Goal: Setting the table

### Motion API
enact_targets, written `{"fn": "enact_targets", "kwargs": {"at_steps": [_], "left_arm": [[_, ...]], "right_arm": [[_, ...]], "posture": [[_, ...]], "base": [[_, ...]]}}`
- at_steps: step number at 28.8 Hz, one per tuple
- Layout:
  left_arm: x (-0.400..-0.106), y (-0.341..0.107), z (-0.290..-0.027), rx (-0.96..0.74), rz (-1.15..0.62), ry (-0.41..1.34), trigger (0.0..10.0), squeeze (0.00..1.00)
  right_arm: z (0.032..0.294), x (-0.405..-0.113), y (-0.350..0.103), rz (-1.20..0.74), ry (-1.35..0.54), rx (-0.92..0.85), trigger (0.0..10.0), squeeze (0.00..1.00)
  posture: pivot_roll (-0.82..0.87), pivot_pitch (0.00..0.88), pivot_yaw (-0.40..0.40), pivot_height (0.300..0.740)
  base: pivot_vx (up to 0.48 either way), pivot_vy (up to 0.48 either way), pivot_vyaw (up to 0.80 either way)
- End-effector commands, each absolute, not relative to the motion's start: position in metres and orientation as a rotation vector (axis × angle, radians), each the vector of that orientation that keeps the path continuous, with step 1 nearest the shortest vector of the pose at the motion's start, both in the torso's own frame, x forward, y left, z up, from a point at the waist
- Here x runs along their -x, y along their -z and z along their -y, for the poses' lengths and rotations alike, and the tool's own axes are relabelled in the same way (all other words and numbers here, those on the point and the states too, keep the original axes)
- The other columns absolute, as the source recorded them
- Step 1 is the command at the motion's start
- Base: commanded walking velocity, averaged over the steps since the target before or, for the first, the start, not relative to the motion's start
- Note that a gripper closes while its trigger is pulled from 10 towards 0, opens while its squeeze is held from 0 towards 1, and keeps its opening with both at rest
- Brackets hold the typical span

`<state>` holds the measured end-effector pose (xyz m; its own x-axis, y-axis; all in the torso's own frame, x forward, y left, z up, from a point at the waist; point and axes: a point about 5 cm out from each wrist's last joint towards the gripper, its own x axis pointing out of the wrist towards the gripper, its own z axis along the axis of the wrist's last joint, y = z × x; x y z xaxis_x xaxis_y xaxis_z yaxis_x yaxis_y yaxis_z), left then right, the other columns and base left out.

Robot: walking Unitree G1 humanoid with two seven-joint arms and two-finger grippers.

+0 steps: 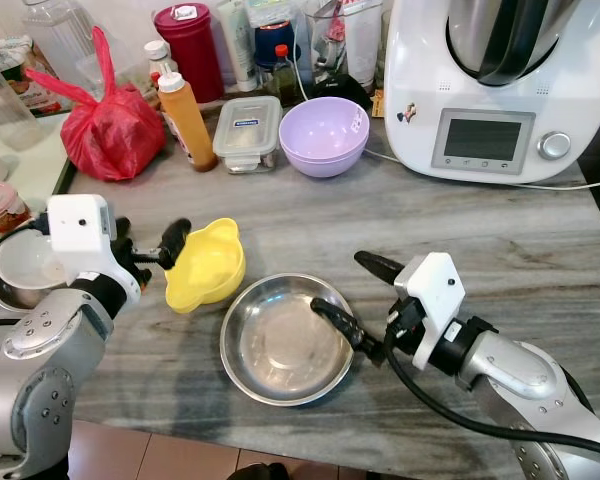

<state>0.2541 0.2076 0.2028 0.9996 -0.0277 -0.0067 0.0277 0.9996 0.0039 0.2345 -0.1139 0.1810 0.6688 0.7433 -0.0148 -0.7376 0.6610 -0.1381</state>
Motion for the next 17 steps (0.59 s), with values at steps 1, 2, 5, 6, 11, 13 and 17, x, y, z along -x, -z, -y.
{"fn": "enact_targets", "kwargs": {"at_steps": [1,2,5,6,11,13,17], "left_arm": [[-0.248,-0.202,-0.211,-0.081,0.026,-0.037,10.0,1.0],[-0.244,-0.2,-0.208,-0.09,0.04,-0.029,10.0,1.0],[-0.236,-0.191,-0.196,-0.068,0.048,0.024,10.0,0.96],[-0.236,-0.191,-0.196,-0.068,0.048,0.024,10.0,0.96],[-0.227,-0.182,-0.198,-0.104,0.063,-0.033,10.0,0.0],[-0.225,-0.179,-0.198,-0.107,0.064,-0.043,10.0,0.0],[-0.22,-0.173,-0.196,-0.106,0.072,-0.055,10.0,0.0]], "right_arm": [[0.111,-0.234,-0.178,0.04,-0.839,0.13,10.0,0.0],[0.111,-0.233,-0.178,0.041,-0.836,0.127,10.0,0.0],[0.11,-0.236,-0.178,0.05,-0.814,0.121,10.0,0.0],[0.11,-0.236,-0.178,0.05,-0.814,0.121,10.0,0.0],[0.116,-0.249,-0.182,0.094,-0.694,0.118,10.0,0.0],[0.118,-0.251,-0.183,0.098,-0.672,0.117,10.0,0.0],[0.124,-0.257,-0.183,0.098,-0.601,0.116,10.0,0.0]], "posture": [[-0.07,0.149,0.126,0.74],[-0.07,0.149,0.126,0.74],[-0.06,0.148,0.117,0.74],[-0.06,0.148,0.117,0.74],[-0.06,0.148,0.111,0.74],[-0.06,0.148,0.111,0.74],[-0.06,0.145,0.105,0.74]], "base": [[0.0,0.0,0.0],[0.0,0.0,0.0],[0.0,0.0,0.0],[0.0,0.0,0.0],[0.0,0.0,0.0],[0.0,0.0,0.0],[0.0,0.0,-0.26]]}}
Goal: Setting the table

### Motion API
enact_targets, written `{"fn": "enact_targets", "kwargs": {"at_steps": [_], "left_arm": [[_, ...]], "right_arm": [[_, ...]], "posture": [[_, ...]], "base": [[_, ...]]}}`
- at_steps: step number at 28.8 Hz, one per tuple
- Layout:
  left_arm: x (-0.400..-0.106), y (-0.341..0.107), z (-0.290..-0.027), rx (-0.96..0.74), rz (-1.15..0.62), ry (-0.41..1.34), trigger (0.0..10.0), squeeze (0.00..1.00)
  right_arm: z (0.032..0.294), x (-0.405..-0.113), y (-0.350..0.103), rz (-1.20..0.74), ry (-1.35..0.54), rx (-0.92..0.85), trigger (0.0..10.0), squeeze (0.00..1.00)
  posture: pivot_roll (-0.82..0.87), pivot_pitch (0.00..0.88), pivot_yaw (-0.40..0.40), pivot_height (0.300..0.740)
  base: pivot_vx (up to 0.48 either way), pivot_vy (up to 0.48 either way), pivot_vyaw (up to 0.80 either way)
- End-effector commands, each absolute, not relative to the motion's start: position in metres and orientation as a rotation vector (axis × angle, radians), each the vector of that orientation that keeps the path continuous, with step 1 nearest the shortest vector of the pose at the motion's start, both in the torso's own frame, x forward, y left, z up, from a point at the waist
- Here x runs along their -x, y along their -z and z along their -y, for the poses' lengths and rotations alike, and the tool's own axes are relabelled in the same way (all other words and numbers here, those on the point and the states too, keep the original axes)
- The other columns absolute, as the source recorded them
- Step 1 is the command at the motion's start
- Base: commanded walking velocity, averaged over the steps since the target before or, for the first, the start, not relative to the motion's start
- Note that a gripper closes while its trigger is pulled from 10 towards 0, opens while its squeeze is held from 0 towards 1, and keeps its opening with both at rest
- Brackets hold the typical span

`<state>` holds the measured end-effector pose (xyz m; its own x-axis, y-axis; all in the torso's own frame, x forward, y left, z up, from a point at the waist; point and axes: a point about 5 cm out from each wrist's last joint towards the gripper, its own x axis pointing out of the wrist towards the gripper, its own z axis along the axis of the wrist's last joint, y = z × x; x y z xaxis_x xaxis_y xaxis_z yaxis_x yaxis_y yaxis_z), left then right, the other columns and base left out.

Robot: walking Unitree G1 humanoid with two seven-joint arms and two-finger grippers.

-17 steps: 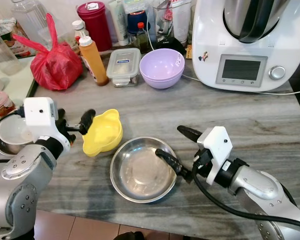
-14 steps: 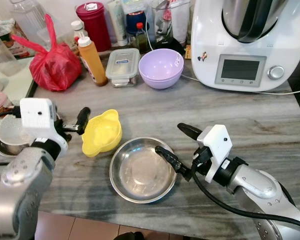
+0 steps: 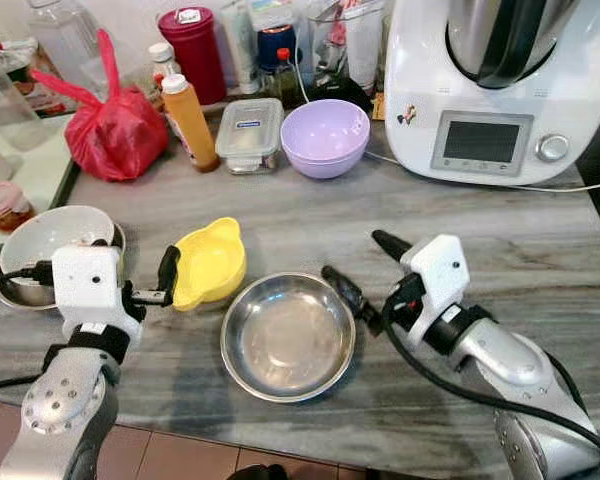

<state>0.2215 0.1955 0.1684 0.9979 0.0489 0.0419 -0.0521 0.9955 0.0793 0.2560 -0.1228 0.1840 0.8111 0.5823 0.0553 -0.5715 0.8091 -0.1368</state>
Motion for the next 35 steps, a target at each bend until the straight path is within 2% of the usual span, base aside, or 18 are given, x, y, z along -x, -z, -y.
{"fn": "enact_targets", "kwargs": {"at_steps": [1,7,15,29,35], "left_arm": [[-0.22,-0.172,-0.195,-0.111,0.072,-0.059,10.0,0.0],[-0.224,-0.172,-0.194,-0.095,0.084,-0.082,10.0,0.0],[-0.225,-0.171,-0.187,-0.102,0.112,-0.095,10.0,0.0],[-0.23,-0.167,-0.186,-0.104,0.097,-0.112,10.0,0.0],[-0.231,-0.166,-0.184,-0.103,0.091,-0.118,10.0,0.0]], "right_arm": [[0.124,-0.257,-0.183,0.098,-0.592,0.11,10.0,0.0],[0.123,-0.256,-0.18,0.109,-0.568,0.106,10.0,0.0],[0.131,-0.262,-0.187,0.175,-0.436,0.158,10.0,0.0],[0.132,-0.264,-0.186,0.185,-0.412,0.173,10.0,0.0],[0.134,-0.264,-0.187,0.187,-0.406,0.177,10.0,0.0]], "posture": [[-0.06,0.144,0.105,0.74],[-0.07,0.146,0.107,0.74],[-0.07,0.145,0.104,0.74],[-0.08,0.143,0.105,0.74],[-0.09,0.147,0.1,0.74]], "base": [[0.0,0.0,-0.77],[0.0,0.0,-0.68],[0.0,0.0,0.0],[0.0,0.0,0.0],[-0.266,0.0,0.0]]}}
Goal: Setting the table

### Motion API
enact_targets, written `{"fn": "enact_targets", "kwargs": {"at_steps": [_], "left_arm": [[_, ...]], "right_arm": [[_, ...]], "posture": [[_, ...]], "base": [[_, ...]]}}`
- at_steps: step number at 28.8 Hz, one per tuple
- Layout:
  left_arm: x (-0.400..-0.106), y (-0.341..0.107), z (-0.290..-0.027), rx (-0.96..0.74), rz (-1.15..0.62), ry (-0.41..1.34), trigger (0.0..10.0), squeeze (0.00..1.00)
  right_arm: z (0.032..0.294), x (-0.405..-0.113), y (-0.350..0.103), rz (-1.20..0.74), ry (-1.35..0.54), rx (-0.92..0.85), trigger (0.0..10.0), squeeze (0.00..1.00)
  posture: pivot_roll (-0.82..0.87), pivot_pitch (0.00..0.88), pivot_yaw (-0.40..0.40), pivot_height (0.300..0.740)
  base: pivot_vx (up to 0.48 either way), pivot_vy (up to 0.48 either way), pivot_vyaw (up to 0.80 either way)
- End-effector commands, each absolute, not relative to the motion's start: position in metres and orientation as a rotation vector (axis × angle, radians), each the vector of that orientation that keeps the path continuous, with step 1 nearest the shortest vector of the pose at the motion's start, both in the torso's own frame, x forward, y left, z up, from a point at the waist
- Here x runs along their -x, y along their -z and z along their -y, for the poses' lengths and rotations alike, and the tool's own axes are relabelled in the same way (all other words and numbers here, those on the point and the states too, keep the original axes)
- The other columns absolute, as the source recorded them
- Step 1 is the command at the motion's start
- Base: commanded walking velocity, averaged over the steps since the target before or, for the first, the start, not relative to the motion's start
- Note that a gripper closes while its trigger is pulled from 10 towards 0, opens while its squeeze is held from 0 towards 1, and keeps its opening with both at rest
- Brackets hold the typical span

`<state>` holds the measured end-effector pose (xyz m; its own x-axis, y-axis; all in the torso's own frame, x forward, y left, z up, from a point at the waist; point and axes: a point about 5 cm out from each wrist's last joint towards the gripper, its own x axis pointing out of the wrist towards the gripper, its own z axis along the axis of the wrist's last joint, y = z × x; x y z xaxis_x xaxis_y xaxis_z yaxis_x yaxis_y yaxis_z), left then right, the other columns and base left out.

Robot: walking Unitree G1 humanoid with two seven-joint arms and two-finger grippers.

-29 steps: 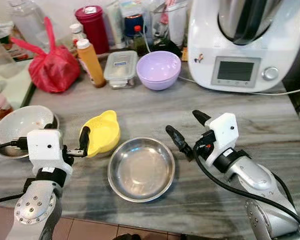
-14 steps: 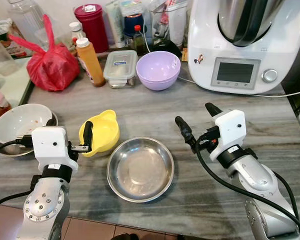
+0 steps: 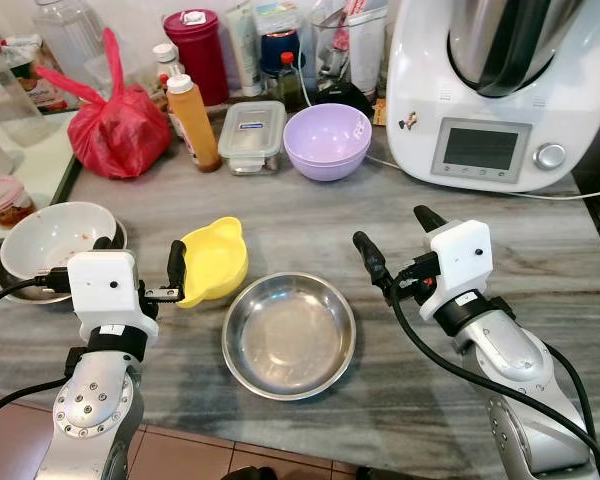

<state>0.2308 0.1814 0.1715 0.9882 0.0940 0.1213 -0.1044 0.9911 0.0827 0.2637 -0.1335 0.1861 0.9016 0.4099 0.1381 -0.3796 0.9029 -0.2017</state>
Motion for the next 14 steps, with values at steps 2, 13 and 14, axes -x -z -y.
{"fn": "enact_targets", "kwargs": {"at_steps": [2,13,14], "left_arm": [[-0.2311,-0.1659,-0.1833,-0.104,0.09,-0.119,10.0,0.0],[-0.2336,-0.1646,-0.1827,-0.104,0.082,-0.122,10.0,0.0],[-0.2337,-0.1646,-0.1826,-0.104,0.082,-0.122,10.0,0.0]], "right_arm": [[0.1346,-0.2649,-0.1871,0.189,-0.404,0.178,10.0,0.0],[0.1354,-0.2668,-0.1879,0.192,-0.398,0.184,10.0,0.0],[0.1356,-0.2669,-0.1879,0.192,-0.398,0.184,10.0,0.0]], "posture": [[-0.09,0.146,0.098,0.74],[-0.09,0.145,0.096,0.74],[-0.09,0.145,0.096,0.74]], "base": [[-0.272,0.0,0.0],[-0.31,0.0,0.0],[-0.319,0.0,0.0]]}}
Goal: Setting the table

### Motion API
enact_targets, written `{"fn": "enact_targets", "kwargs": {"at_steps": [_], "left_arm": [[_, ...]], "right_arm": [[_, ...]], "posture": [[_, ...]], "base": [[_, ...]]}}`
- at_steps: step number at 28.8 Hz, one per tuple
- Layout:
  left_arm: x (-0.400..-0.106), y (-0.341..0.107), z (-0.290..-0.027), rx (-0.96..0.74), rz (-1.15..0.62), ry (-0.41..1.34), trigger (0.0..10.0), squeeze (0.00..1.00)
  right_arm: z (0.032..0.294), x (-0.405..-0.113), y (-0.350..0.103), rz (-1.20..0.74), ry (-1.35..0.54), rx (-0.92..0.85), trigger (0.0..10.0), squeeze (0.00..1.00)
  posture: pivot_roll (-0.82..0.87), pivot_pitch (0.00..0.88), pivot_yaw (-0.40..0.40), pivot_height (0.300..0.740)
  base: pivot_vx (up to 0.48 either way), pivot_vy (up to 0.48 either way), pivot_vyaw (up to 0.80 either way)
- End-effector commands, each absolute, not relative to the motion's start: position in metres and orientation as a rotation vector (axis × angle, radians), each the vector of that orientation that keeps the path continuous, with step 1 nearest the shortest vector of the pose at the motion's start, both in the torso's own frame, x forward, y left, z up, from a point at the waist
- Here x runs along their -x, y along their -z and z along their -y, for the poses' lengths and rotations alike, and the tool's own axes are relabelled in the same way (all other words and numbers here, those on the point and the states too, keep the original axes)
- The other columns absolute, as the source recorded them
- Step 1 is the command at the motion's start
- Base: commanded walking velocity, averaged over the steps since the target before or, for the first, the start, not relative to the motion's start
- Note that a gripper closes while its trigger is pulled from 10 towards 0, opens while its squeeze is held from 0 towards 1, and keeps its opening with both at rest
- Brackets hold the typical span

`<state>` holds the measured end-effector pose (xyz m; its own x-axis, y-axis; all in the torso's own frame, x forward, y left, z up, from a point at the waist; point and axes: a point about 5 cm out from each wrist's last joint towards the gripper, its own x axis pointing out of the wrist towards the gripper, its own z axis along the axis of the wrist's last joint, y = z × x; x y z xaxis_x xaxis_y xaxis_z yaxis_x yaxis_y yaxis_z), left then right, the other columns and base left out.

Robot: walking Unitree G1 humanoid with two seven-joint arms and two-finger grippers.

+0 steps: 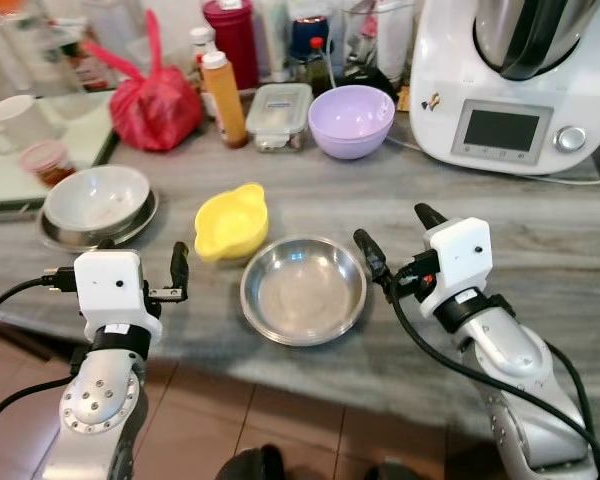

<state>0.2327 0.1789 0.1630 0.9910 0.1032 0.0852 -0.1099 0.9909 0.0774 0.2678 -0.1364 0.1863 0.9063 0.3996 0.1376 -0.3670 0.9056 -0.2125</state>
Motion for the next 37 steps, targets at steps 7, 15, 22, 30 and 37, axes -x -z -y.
{"fn": "enact_targets", "kwargs": {"at_steps": [7,15,22,30,37], "left_arm": [[-0.234,-0.165,-0.185,-0.114,0.082,-0.122,10.0,0.0],[-0.238,-0.167,-0.186,-0.119,0.091,-0.125,10.0,0.0],[-0.238,-0.166,-0.187,-0.115,0.092,-0.139,10.0,0.0],[-0.238,-0.165,-0.186,-0.111,0.092,-0.146,10.0,0.0],[-0.24,-0.166,-0.187,-0.111,0.096,-0.147,10.0,0.0]], "right_arm": [[0.137,-0.268,-0.189,0.202,-0.383,0.189,10.0,0.0],[0.139,-0.274,-0.192,0.219,-0.341,0.197,10.0,0.0],[0.139,-0.276,-0.193,0.223,-0.341,0.2,10.0,0.0],[0.137,-0.279,-0.193,0.228,-0.352,0.199,10.0,0.0],[0.136,-0.28,-0.193,0.226,-0.35,0.196,10.0,0.0]], "posture": [[-0.09,0.146,0.097,0.74],[-0.09,0.135,0.094,0.74],[-0.08,0.134,0.085,0.74],[-0.08,0.129,0.078,0.74],[-0.08,0.13,0.081,0.74]], "base": [[-0.322,0.0,0.0],[-0.322,0.0,0.0],[-0.321,0.0,0.0],[-0.321,0.0,0.0],[-0.319,0.0,-0.44]]}}
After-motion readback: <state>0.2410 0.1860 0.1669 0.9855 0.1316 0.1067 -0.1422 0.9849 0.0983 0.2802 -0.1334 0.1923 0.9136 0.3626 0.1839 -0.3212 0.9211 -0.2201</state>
